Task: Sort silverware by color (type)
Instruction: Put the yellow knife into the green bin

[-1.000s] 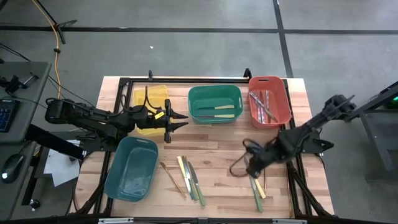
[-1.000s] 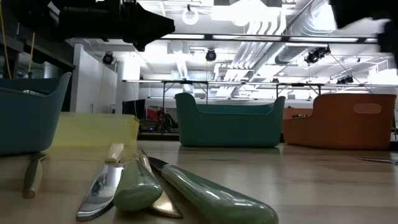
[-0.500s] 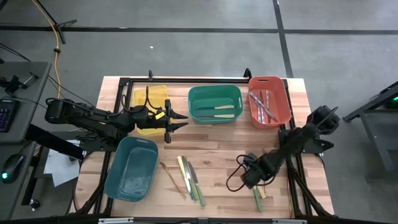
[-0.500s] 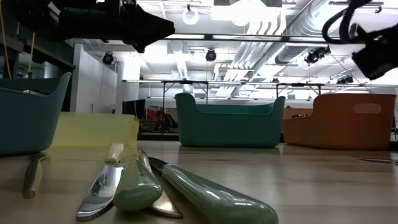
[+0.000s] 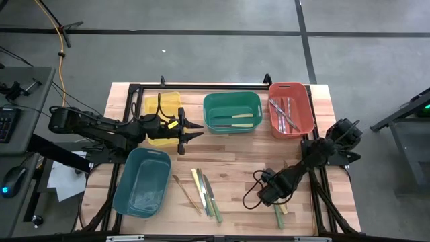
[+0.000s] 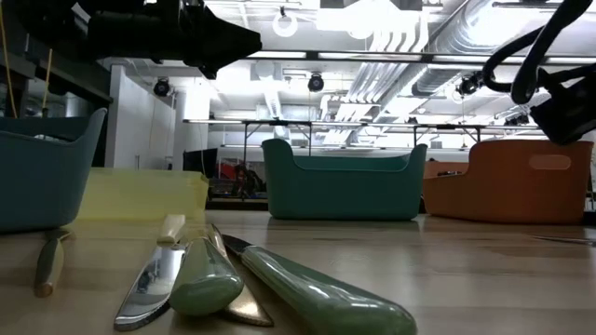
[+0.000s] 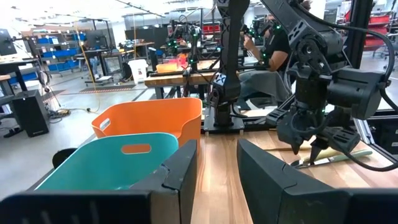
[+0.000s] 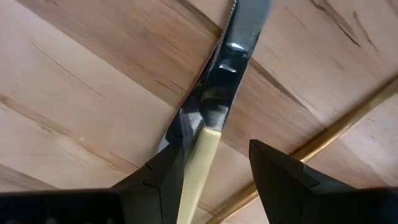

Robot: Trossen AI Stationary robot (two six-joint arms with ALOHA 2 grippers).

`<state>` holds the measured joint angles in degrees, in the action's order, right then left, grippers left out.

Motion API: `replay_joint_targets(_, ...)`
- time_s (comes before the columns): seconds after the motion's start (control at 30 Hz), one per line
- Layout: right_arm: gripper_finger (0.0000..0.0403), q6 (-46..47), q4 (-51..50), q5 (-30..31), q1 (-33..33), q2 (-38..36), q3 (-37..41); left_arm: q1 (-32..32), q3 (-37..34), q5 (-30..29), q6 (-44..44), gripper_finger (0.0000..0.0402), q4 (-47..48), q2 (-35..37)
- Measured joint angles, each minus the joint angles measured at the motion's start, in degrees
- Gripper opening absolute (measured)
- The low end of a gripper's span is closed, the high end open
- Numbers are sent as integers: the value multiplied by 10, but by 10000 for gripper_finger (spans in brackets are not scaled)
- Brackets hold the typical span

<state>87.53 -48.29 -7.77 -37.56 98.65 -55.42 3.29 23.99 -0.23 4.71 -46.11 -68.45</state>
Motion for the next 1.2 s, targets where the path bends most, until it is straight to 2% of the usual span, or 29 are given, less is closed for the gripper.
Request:
replay_joint_targets(0.37,165,-34,-51,4,0,0,0,0,0,0,0,101,0,0)
replay_joint_targets(0.67,164,-42,-53,5,0,0,0,0,0,0,0,101,0,0)
replay_joint_targets(0.93,122,-37,-49,5,0,0,0,0,0,0,0,101,0,0)
replay_joint_targets(1.2,89,-35,-5,1,1,11,-1,0,0,0,0,101,0,0)
